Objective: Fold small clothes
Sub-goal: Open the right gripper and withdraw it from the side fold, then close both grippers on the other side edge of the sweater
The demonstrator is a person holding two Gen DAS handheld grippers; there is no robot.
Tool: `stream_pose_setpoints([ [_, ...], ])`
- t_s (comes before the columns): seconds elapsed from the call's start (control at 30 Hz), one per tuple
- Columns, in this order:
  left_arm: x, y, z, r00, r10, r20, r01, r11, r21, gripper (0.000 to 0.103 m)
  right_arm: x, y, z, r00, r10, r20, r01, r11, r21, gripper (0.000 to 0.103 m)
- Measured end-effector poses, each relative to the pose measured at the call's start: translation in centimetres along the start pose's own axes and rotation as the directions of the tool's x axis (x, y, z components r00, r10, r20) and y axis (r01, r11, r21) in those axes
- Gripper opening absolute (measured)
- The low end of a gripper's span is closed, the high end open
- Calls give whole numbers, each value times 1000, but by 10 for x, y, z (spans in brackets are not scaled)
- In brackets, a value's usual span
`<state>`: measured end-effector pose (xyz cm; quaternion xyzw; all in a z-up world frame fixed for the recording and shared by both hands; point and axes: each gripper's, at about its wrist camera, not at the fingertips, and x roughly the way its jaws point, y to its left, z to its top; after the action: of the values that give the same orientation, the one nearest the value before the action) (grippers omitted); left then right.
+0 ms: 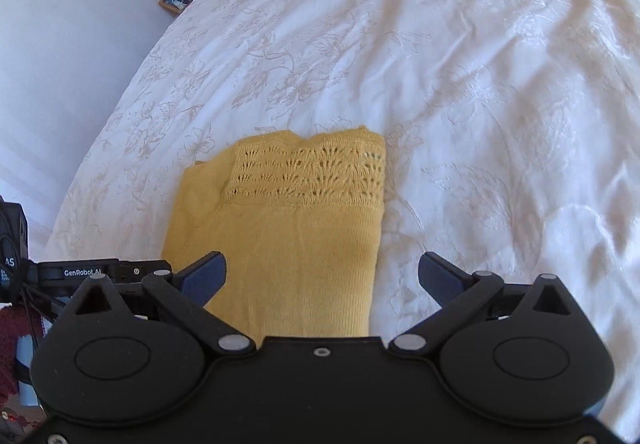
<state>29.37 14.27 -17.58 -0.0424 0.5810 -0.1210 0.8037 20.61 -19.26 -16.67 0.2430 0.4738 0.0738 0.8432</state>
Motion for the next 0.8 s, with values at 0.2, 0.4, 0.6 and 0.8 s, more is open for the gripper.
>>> stream_pose_setpoints([
  [0.2, -8, -4, -38, 999, -28, -25, 28, 1000, 7, 102, -21, -9, -33, 1000, -3, -27, 4, 1000, 31, 103],
  [0.4, -6, -14, -51, 999, -34, -35, 35, 999, 38, 102, -31, -11, -49, 999, 2, -42, -1, 1000, 27, 103],
  [0.6, 9, -23, -55, 997, -48, -64, 52, 997, 54, 102, -30, -11, -45, 998, 19, -54, -19, 1000, 6, 103],
  [0.8, 23, -30, -48, 994, -80, -68, 83, 995, 52, 102, -8, -15, -25, 995, 56, -86, -57, 998, -14, 103],
])
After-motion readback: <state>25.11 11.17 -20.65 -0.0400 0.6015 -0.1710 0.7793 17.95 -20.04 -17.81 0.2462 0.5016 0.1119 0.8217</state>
